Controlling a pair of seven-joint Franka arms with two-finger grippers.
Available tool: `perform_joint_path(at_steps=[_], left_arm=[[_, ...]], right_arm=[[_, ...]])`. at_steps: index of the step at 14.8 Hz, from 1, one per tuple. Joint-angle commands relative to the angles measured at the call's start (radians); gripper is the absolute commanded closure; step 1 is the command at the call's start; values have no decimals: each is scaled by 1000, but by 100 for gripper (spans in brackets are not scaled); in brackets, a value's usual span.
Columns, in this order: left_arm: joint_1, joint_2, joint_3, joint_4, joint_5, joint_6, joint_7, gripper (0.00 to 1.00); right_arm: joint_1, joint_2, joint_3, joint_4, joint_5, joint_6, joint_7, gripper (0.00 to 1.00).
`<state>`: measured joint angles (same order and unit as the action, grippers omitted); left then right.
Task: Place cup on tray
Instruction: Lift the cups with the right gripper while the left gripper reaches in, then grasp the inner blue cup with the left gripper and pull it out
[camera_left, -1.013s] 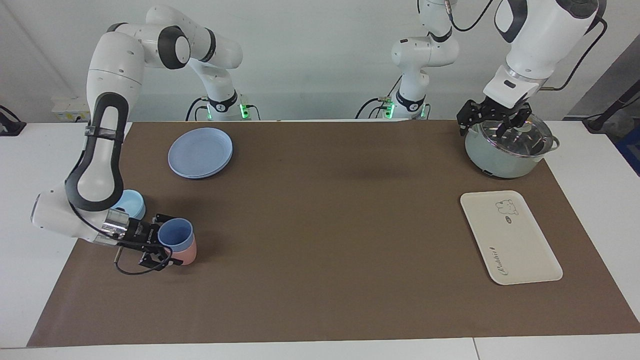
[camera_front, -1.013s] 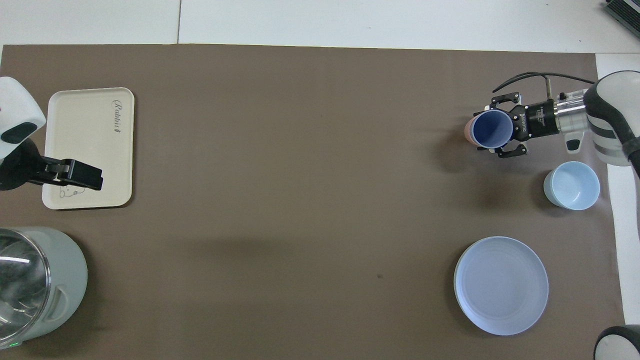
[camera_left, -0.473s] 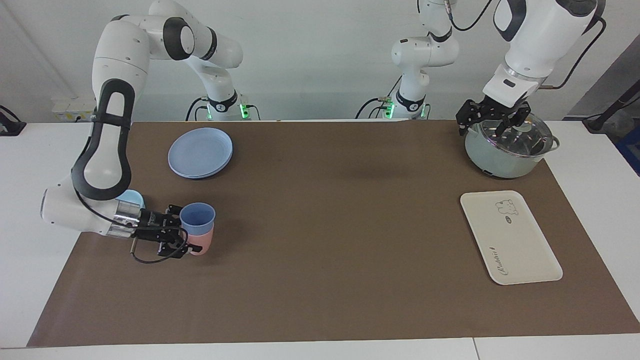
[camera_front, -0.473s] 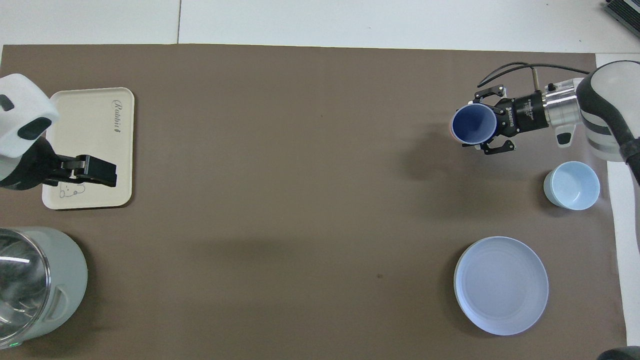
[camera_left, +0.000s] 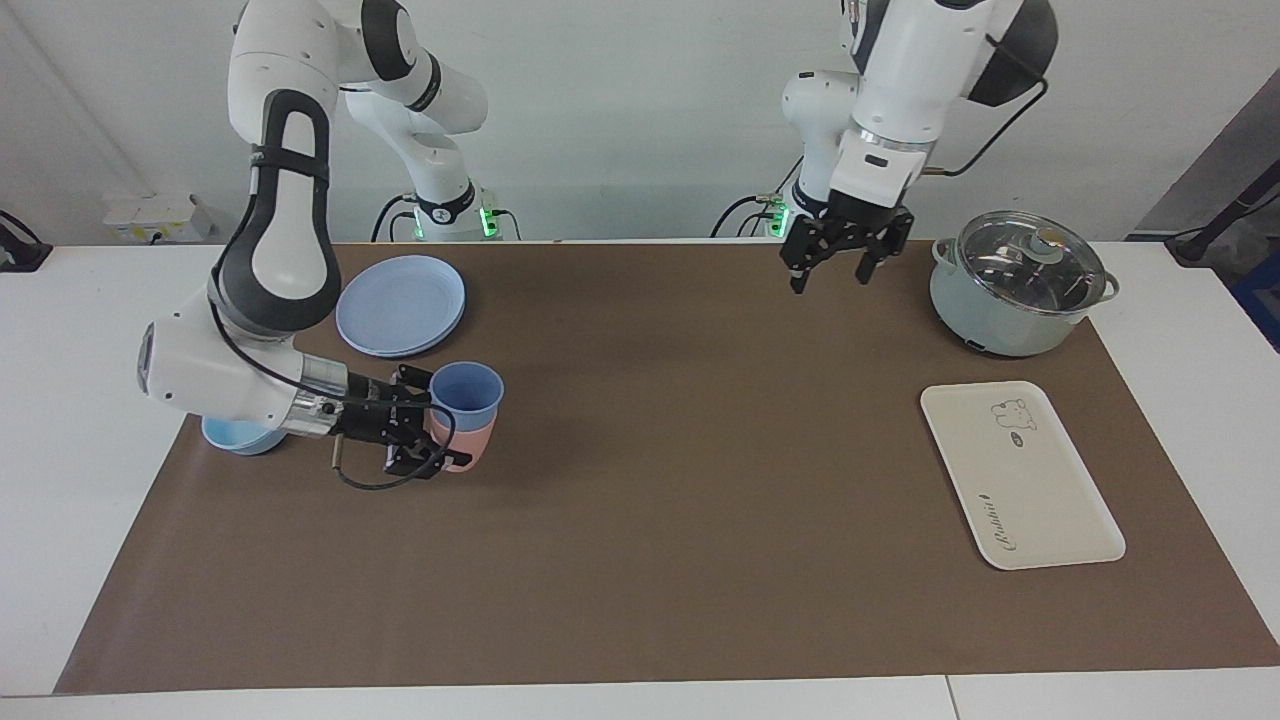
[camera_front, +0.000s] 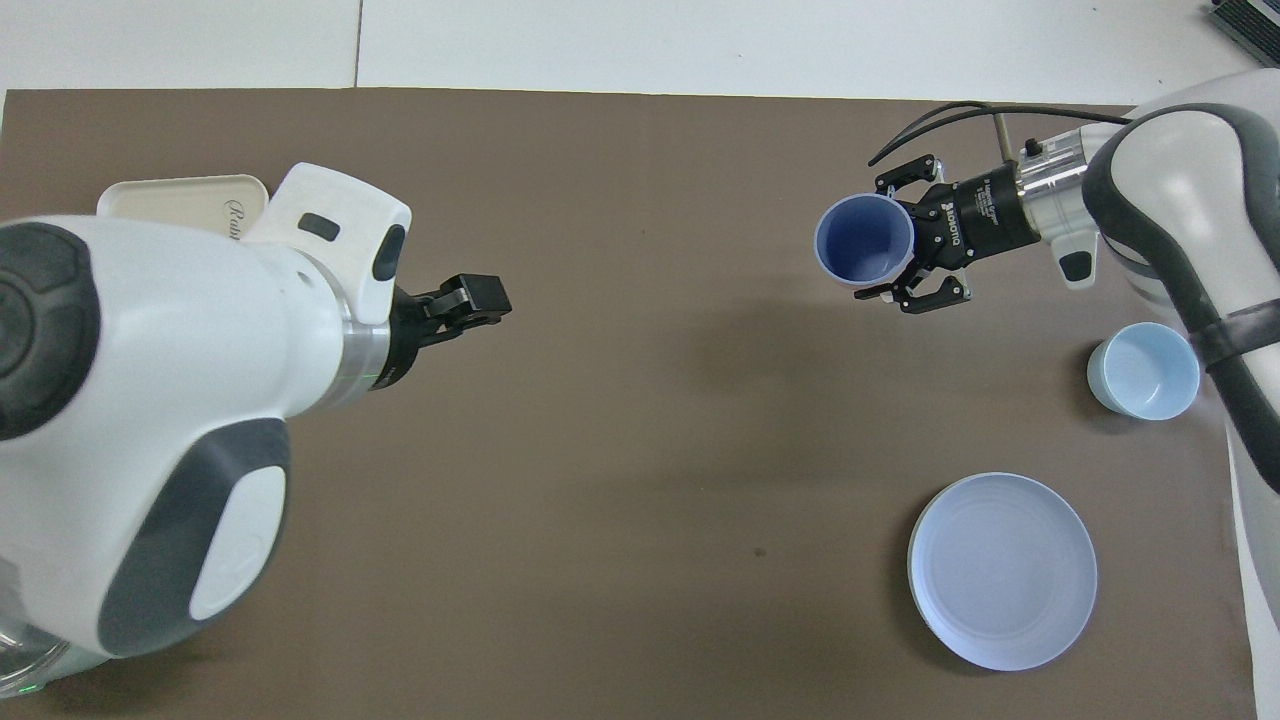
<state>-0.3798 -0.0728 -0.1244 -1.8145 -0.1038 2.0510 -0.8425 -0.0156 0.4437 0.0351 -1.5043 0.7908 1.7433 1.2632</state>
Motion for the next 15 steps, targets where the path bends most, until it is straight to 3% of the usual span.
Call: perform_joint_path(at_steps=[1,3,8,15], left_arm=[[-91,-15,22,-46,-31,147,-186,0],[-123,19,22,-26,-33,207,-243,5],[-197,200,20,171,-24,251,-382,12],[-229,280,20,170,-20,368,-412,27]], right_arm=[[43,-68,-1,-44,-40,16,94,100],[72,-85,0,-40,-64,18,151,100],[160,-105,0,-39,-142,53,252,100],[183,-106,2,-31,-174,73,298,100]])
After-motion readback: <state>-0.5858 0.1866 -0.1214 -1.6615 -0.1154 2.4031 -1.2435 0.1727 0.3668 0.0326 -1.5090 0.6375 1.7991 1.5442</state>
